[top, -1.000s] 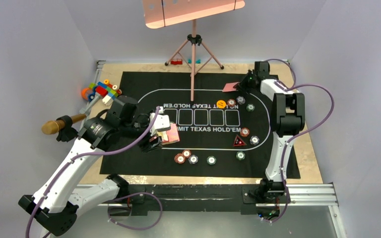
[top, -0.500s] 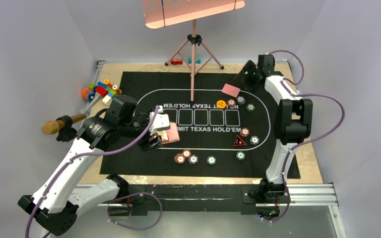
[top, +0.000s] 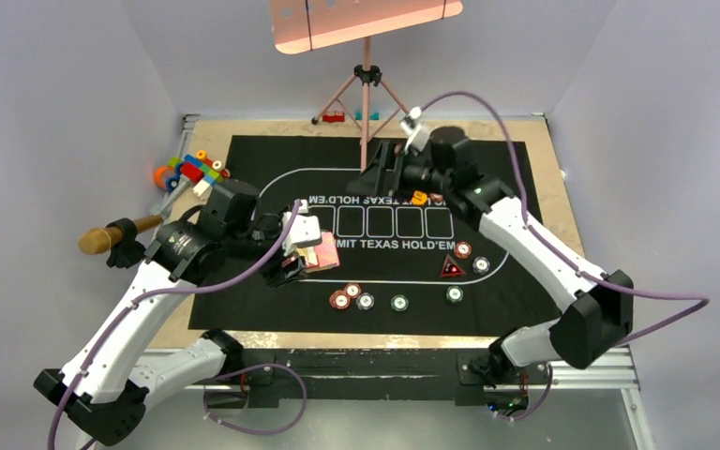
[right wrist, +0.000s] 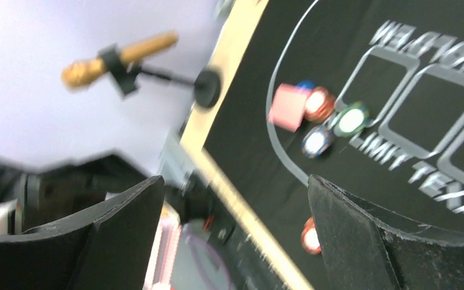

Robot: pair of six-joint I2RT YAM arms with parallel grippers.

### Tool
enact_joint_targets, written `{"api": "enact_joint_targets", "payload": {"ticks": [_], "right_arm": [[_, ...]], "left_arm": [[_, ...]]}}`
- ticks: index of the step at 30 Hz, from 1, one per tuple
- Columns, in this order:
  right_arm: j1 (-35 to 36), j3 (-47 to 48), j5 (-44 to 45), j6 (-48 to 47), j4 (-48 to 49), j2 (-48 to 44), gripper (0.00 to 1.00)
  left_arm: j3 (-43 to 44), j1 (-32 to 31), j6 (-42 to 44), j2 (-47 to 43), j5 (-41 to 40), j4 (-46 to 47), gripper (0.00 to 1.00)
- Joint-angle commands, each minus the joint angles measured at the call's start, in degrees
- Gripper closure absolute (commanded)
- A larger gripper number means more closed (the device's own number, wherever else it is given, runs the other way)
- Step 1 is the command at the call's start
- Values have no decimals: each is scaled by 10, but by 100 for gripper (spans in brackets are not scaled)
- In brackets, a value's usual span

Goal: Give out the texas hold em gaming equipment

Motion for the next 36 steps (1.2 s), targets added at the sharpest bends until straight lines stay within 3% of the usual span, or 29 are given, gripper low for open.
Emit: {"api": "enact_joint_targets", "payload": {"ticks": [1,12,26,32,36], "right_arm": [[59,-82,-89,54,76,-44,7],[149,-141,-122,121,192,-61,4],[180,-176,-139,193,298,-11,3],[180,-186,-139,196,288,-12,24],[179,-190,-138,200,288,-14,32]], "left_arm": [[23,-1,-3,-11,18,22,100],[28,-1,-15,0,19,47,100],[39,-1,-20,5,18,53,100],[40,-1,-21,5,21,53,100],[40,-1,-21,2,22,51,100]]}}
